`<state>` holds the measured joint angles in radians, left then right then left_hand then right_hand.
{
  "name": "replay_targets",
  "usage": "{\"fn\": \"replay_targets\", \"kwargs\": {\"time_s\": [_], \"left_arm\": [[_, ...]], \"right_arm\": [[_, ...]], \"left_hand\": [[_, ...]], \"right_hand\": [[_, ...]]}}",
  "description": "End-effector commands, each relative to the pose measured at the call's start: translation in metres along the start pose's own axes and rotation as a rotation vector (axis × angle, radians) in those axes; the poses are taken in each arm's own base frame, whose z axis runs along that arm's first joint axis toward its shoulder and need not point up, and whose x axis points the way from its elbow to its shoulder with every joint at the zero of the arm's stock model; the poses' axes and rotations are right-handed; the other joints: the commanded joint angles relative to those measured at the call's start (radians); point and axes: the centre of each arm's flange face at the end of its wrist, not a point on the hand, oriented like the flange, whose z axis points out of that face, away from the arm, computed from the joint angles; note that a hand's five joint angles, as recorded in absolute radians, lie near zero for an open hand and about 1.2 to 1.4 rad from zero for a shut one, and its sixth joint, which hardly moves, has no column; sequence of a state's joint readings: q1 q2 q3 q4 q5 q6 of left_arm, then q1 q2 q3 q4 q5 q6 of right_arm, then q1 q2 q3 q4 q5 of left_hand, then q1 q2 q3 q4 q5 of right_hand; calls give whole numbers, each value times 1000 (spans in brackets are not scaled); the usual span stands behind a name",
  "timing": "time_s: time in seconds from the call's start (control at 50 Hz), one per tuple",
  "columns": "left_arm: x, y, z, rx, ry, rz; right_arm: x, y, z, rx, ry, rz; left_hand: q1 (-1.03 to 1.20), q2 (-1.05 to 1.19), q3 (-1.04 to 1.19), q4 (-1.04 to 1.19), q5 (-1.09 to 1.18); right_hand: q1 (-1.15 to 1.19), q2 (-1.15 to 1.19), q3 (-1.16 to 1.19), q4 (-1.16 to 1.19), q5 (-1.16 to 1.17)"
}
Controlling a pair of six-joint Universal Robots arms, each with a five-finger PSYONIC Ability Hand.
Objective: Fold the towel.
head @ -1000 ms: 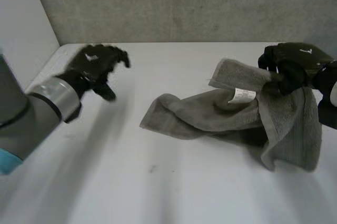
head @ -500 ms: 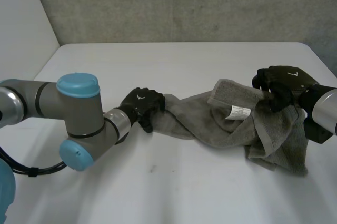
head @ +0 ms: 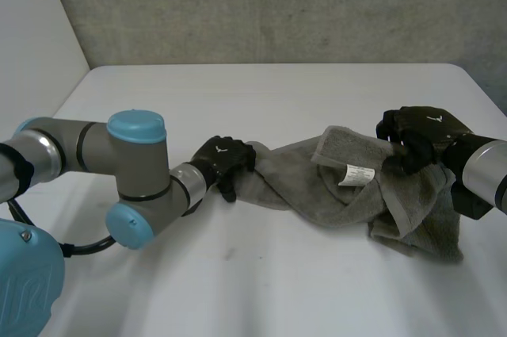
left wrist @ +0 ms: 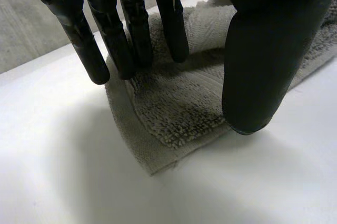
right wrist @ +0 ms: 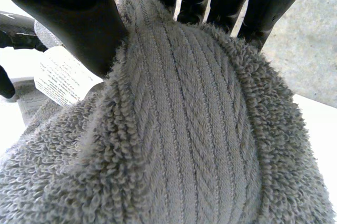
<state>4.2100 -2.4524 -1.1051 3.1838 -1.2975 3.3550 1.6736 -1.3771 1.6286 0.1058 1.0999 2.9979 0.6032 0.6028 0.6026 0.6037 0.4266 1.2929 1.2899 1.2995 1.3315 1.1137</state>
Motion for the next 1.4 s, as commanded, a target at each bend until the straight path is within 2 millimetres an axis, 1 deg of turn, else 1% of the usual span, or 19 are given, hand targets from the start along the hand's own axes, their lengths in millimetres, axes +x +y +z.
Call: {"fn": "replay_targets", "kwargs": {"time_s": [0.02, 0.14, 0.22, 0.36, 0.5, 0.56, 0.66, 0.78, 0.88, 0.94, 1.16, 1.22, 1.26, 1.36, 1.4], "left_arm": [[0, -3, -2, -6, -1, 68], [-2, -5, 3, 7, -11, 79], [-5, 1, 9, 0, -28, 82], [-6, 5, 14, -2, -31, 81], [-8, 1, 20, 16, -37, 88], [-8, 2, 21, 17, -37, 88], [-10, -1, 26, 27, -40, 91], [-11, -6, 28, 39, -40, 95], [-7, -8, 31, 53, -33, 100], [0, -6, 34, 48, -15, 104], [10, -3, 40, 47, 6, 109], [11, -3, 39, 40, 9, 109], [11, -5, 38, 37, 10, 108], [12, -10, 33, 26, 14, 106], [12, -10, 33, 20, 16, 103]], "right_arm": [[1, 2, 2, -3, 0, 1], [1, 4, 3, -7, -2, 1], [1, 7, 5, -17, -4, 5], [1, 8, 5, -16, -5, 5], [1, 11, 7, -27, -5, 11], [1, 11, 7, -27, -7, 11], [1, 12, 8, -29, -7, 9], [2, 12, 9, -25, -5, 7], [2, 14, 10, -32, -6, 8], [2, 15, 11, -34, -8, 9], [3, 19, 13, -49, -11, -9], [3, 20, 13, -52, -11, -11], [3, 20, 14, -50, -11, -11], [3, 20, 14, -49, -11, -12], [3, 20, 14, -49, -12, -12]], "left_hand": [[71, 72, 72, 71, 73], [127, 127, 128, 126, 129], [162, 163, 163, 162, 164], [177, 177, 178, 176, 179], [265, 265, 265, 264, 267], [268, 268, 269, 267, 270], [373, 374, 374, 373, 376], [409, 409, 409, 408, 411], [415, 415, 415, 414, 417], [415, 415, 415, 414, 417], [432, 433, 433, 432, 434], [368, 368, 368, 367, 370], [96, 96, 97, 96, 98], [-11, -10, -10, -11, -9], [-8, -8, -7, -9, -6]], "right_hand": [[103, 106, 97, 65, 108], [103, 106, 97, 65, 108], [103, 106, 97, 65, 108], [103, 106, 97, 65, 108], [103, 106, 97, 65, 108], [103, 106, 97, 65, 108], [103, 106, 97, 65, 108], [103, 106, 97, 65, 108], [103, 106, 97, 65, 108], [103, 106, 97, 65, 108], [103, 106, 97, 65, 108], [103, 106, 97, 65, 108], [103, 106, 97, 65, 108], [103, 106, 97, 65, 108], [103, 106, 97, 65, 108]]}}
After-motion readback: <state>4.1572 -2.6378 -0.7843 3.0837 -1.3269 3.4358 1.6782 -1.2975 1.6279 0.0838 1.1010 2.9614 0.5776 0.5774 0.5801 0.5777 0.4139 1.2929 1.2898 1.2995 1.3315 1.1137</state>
